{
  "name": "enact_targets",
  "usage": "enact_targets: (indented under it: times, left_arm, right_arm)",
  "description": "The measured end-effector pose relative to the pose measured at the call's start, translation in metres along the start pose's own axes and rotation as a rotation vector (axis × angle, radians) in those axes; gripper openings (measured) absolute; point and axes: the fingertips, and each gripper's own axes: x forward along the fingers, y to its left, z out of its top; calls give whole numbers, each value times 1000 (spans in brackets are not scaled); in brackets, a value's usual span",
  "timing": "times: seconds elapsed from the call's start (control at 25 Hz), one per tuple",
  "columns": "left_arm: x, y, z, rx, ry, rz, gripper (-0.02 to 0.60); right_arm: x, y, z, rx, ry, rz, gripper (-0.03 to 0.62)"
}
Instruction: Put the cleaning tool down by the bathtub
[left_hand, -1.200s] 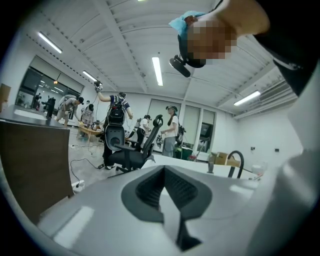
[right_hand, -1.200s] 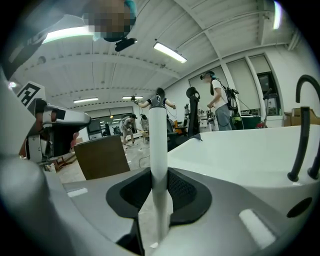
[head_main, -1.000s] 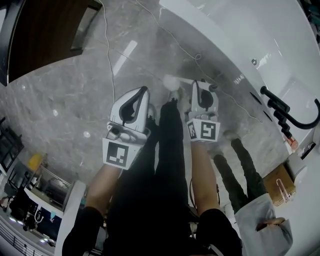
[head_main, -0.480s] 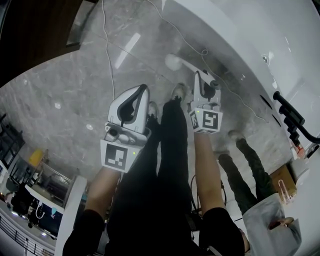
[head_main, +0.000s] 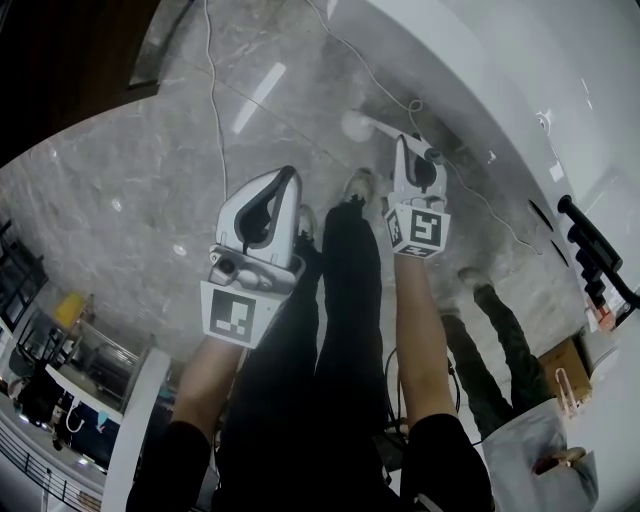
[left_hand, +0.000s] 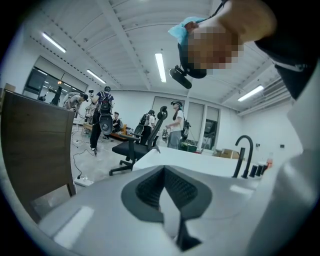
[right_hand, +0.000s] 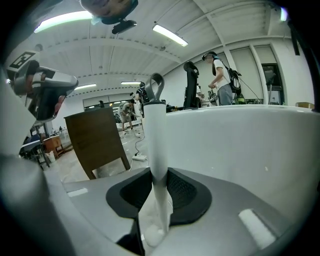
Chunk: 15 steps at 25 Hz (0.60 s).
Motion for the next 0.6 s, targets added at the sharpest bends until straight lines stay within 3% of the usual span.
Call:
enact_targets:
  times: [0.6]
  left_arm:
    - [24,-2,-37,-14,1,0,8]
  right_arm:
    - [35,-32,-68,0,82,-11,97]
